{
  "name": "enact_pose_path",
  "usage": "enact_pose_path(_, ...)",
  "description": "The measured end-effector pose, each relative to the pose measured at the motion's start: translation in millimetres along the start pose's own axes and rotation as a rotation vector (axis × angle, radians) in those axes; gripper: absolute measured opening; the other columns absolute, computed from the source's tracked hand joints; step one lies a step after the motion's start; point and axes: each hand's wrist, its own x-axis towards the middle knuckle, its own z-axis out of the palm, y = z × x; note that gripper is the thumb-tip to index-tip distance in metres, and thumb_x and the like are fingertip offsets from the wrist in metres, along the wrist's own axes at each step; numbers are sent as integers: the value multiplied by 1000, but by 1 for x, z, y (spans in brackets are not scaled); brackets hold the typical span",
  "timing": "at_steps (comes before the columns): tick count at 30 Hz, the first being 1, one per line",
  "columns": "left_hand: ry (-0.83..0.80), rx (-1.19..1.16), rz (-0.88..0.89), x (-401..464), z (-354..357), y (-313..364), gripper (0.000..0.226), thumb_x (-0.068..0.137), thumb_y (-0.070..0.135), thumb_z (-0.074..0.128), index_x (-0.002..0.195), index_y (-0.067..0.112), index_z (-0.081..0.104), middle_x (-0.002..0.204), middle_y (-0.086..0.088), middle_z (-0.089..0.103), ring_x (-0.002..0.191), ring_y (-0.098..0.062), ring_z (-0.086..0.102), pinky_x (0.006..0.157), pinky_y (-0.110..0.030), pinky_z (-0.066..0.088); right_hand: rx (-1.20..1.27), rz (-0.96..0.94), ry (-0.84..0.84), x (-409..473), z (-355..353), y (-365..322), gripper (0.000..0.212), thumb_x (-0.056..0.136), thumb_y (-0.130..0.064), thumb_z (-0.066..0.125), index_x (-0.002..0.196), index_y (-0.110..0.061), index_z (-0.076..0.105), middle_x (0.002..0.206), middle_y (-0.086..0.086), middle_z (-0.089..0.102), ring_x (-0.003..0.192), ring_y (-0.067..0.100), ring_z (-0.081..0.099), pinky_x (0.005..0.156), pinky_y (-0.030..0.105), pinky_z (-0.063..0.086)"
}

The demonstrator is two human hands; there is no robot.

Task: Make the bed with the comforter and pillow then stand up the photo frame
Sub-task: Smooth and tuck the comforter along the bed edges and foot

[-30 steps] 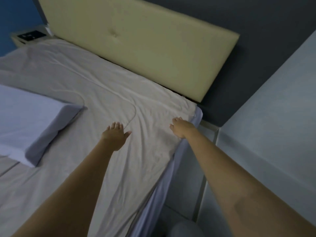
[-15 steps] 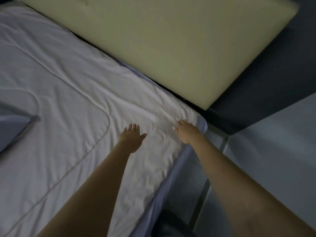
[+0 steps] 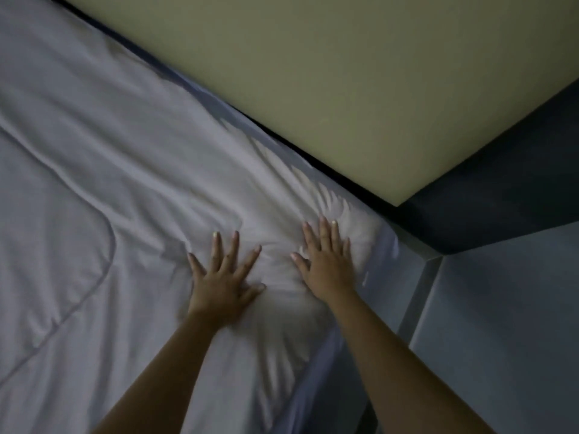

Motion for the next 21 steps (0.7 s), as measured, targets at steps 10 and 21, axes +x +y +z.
enact_pose_path(10,335,-57,166,7,2,19,50,103,43,16,143,29,43,149,1,43,141,-31,34,108,-65,20,8,-140,236,17,9,18,51,95,-32,35,117,3,65,129,18,60,122,33,57,96,46,48)
enact_pose_path(21,266,-23,173,40,3,58,52,97,41,26,144,23,42,151,-2,41,142,-34,30,111,-62,23,-8,-48,114,28,3,70,67,97,-52,20,151,-13,23,160,5,17,148,25,11,120,43,11)
